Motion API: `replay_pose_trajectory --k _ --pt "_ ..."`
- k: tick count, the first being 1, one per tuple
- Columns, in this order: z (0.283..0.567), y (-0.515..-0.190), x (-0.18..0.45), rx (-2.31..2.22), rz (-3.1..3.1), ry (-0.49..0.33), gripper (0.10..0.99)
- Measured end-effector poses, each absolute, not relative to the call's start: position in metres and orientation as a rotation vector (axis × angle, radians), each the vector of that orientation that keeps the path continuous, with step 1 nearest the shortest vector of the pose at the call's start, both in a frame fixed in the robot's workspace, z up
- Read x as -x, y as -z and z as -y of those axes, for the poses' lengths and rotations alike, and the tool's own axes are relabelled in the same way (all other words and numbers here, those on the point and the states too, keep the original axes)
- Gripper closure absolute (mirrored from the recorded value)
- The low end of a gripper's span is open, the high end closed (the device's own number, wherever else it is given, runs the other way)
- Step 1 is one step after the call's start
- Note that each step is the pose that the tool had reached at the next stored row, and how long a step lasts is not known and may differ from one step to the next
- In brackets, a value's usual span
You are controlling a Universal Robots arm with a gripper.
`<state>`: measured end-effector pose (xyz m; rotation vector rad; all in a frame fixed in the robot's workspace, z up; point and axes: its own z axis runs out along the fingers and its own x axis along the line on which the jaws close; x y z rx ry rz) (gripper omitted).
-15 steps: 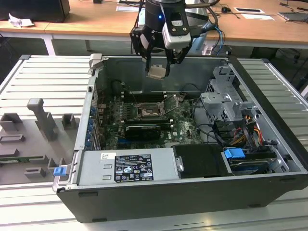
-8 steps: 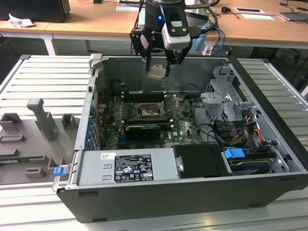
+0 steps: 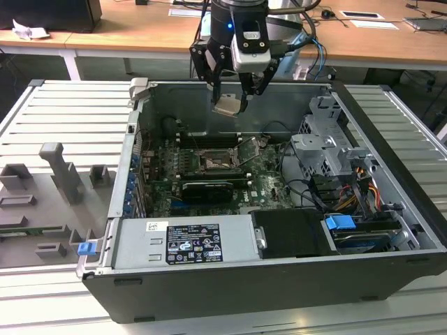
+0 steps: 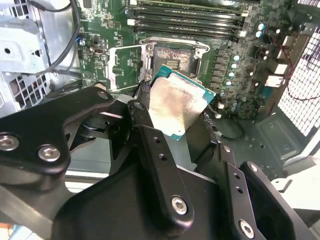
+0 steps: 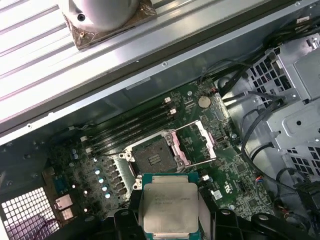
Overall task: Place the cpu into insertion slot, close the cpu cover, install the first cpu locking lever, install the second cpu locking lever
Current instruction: 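Place the cpu into insertion slot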
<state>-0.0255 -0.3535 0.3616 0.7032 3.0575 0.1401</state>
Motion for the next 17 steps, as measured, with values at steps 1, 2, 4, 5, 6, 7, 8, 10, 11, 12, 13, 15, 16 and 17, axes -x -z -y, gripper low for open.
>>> replay_pose_trajectory --k 1,2,4,5,6,7,8,10,11,12,13,15,16,17 --pt "0.3535 -0.3615 0.0254 -0.727 -3.051 -0.14 0.557" --pt "0.3535 -0.3612 0.0254 -0.756 -3.043 -0.14 0.557" --pt "0.3535 -0.3609 0.0254 -0.799 -3.031 -0.14 0.557" --pt "0.3535 -0.3608 0.0254 -0.814 -3.027 -0.14 0.557" --pt "0.3535 -0.3607 0.0254 -0.83 -3.022 -0.14 0.557" --pt "0.3535 -0.3606 0.0254 -0.844 -3.017 -0.139 0.557" --pt "0.3535 -0.3604 0.0254 -0.868 -3.01 -0.139 0.557" --pt "0.3535 -0.3601 0.0255 -0.906 -2.997 -0.139 0.557" --pt "0.3535 -0.36 0.0254 -0.919 -2.993 -0.139 0.557" --pt "0.3535 -0.3597 0.0254 -0.945 -2.984 -0.139 0.557" --pt "0.3535 -0.3593 0.0254 -0.979 -2.972 -0.139 0.557" --pt "0.3535 -0.3589 0.0254 -1.017 -2.958 -0.139 0.557" --pt "0.3535 -0.3586 0.0254 -1.041 -2.949 -0.138 0.557" --pt "0.3535 -0.3582 0.0254 -1.07 -2.938 -0.138 0.557"
